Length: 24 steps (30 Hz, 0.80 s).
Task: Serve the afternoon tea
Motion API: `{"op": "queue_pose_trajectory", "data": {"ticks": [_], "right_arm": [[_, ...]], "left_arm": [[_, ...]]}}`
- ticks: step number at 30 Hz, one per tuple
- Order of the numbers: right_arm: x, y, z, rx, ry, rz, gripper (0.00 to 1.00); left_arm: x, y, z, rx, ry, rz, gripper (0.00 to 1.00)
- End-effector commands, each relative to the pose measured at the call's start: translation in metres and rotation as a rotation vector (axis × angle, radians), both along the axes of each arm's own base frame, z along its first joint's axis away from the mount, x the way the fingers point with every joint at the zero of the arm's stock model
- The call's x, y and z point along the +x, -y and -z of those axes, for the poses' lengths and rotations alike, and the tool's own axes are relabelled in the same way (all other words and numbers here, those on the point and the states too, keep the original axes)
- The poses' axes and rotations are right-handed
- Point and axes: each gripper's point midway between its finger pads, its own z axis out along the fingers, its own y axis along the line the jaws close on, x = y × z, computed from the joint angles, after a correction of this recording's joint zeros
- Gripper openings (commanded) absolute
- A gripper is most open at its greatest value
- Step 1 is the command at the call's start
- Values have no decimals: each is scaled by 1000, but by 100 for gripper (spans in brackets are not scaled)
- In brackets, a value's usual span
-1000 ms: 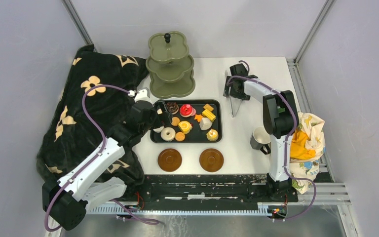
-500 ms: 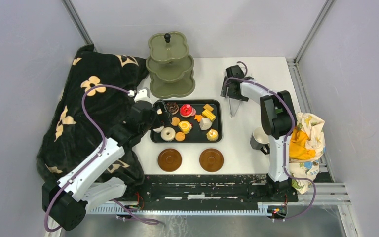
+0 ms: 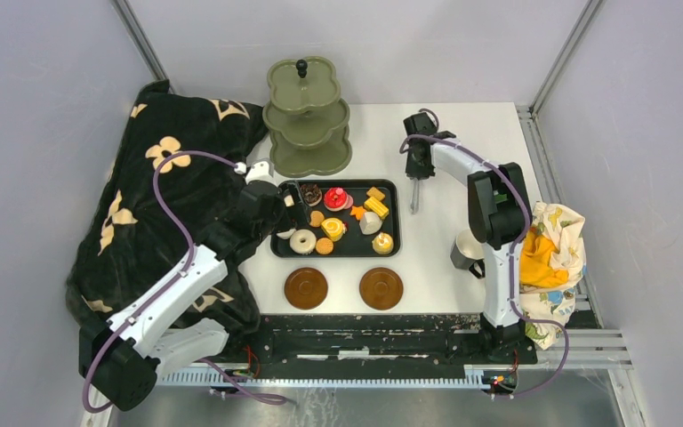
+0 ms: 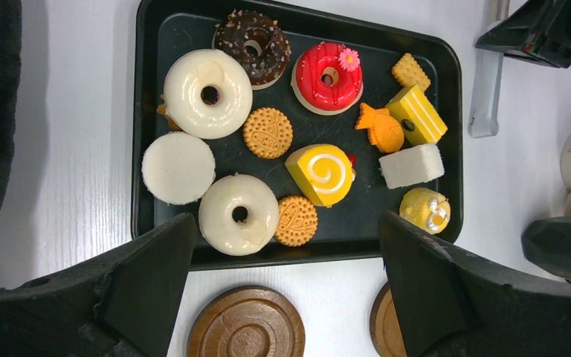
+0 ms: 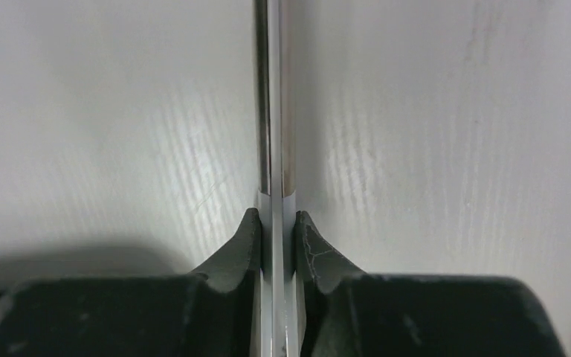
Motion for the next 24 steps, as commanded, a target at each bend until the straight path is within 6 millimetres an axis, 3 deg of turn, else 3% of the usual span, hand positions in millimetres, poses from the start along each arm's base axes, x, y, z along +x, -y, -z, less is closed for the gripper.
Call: {"op": "queue_pose_trajectory", "data": {"ticks": [1, 2, 5, 12, 17, 20, 24], "right_arm": [[-15, -19, -52, 33, -37, -185, 6], [-19, -17, -64, 26, -29, -203, 2], [-39, -15, -97, 27, -46, -256, 1], [-126, -28, -157, 87, -89, -382, 1], [-196, -43, -169, 204, -175, -472, 1], [-240, -41, -166, 203, -249, -510, 1], [-284, -29, -171, 183, -301, -547, 1]], "left_arm": [[10, 3, -19, 14, 55, 25, 99], [11, 4, -19, 15, 55, 25, 99], [13, 4, -17, 20, 51, 22, 99], [18, -9, -22, 59, 70, -44, 99], [27, -32, -16, 118, 36, -101, 99], [34, -52, -11, 133, -11, -138, 99], [41, -67, -28, 156, 38, -178, 99]]}}
